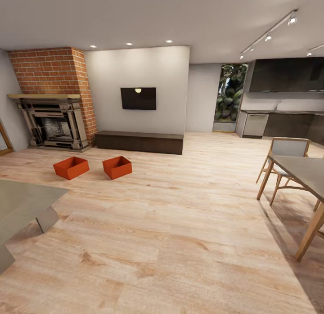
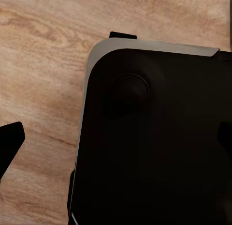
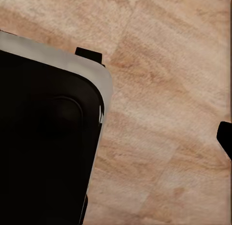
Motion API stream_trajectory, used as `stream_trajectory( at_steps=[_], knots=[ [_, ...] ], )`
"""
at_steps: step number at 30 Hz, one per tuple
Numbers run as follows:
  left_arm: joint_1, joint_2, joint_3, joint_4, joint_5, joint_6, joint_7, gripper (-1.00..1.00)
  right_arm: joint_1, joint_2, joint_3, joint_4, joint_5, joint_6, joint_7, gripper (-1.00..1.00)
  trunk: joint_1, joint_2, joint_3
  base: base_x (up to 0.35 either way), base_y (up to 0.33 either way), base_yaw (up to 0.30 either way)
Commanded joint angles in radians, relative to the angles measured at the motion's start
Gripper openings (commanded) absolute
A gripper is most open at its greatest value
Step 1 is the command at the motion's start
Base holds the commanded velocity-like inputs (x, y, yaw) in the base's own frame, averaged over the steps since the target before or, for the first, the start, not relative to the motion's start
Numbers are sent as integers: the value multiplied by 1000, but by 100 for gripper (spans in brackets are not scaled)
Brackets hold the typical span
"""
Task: Move the two storage containers from the living room to the garage. In the garage, place one container on the floor and stack the other container on top of it (either order is fine).
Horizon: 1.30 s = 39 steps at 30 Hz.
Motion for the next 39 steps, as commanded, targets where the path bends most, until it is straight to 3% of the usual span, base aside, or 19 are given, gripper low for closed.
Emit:
stream_trajectory(
  at_steps=[1, 16, 20, 24, 39],
  knots=[
    [-1, 0, 3, 0, 5, -2, 0, 100, -1, 1, 9, 0, -8, -5, 0, 100, 1, 0, -1, 321, 0, 0],
    [-1, 1, 3, 0, 6, -2, 0, 100, -1, -1, 7, -5, -8, -5, 0, 100, 1, 0, -1, 321, 0, 0],
    [0, 1, 2, 0, 40, -2, -1, 100, -1, -1, 7, -5, -9, -5, -1, 100, 1, 0, -1, 321, 0, 0],
    [0, 1, 1, 0, 49, -2, -2, 100, -1, -1, 7, -5, -11, -5, 0, 100, 1, 0, -1, 321, 0, 0],
    [0, 1, 1, 0, 51, -2, -2, 100, -1, -1, 7, -5, -14, -5, -1, 100, 1, 0, -1, 321, 0, 0]
  ],
)
